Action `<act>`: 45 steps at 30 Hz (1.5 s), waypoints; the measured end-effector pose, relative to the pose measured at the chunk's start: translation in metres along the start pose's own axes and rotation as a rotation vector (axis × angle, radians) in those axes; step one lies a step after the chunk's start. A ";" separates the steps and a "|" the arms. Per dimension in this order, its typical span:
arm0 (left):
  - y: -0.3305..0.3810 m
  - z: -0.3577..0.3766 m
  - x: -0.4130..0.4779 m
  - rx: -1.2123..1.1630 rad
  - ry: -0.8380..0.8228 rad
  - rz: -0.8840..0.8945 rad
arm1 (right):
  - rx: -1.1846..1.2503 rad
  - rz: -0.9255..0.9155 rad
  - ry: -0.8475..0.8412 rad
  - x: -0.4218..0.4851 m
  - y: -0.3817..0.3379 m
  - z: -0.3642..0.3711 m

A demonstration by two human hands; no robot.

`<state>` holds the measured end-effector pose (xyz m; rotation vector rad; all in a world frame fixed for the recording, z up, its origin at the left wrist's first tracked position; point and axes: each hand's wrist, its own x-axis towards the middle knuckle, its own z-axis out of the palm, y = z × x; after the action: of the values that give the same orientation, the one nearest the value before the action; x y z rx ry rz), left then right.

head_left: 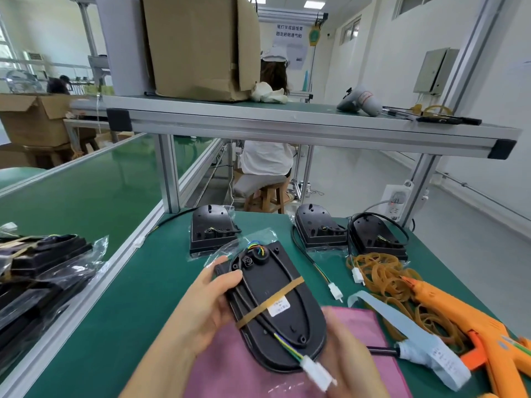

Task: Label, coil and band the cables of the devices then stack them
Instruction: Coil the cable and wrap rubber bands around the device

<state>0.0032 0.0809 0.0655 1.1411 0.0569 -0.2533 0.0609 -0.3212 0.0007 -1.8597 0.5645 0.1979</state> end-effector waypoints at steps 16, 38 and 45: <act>0.001 0.012 0.028 0.170 -0.131 -0.115 | 0.727 -0.020 -0.519 -0.135 -0.042 0.142; -0.027 0.180 0.081 1.558 -0.319 0.593 | 0.637 -0.047 -0.405 -0.111 -0.015 0.158; -0.074 0.233 0.123 1.546 -0.242 0.136 | -0.126 -0.026 0.067 0.023 -0.001 -0.042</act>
<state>0.0858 -0.1801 0.0755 2.6199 -0.5188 -0.3063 0.0756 -0.3665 0.0072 -2.0007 0.5854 0.1572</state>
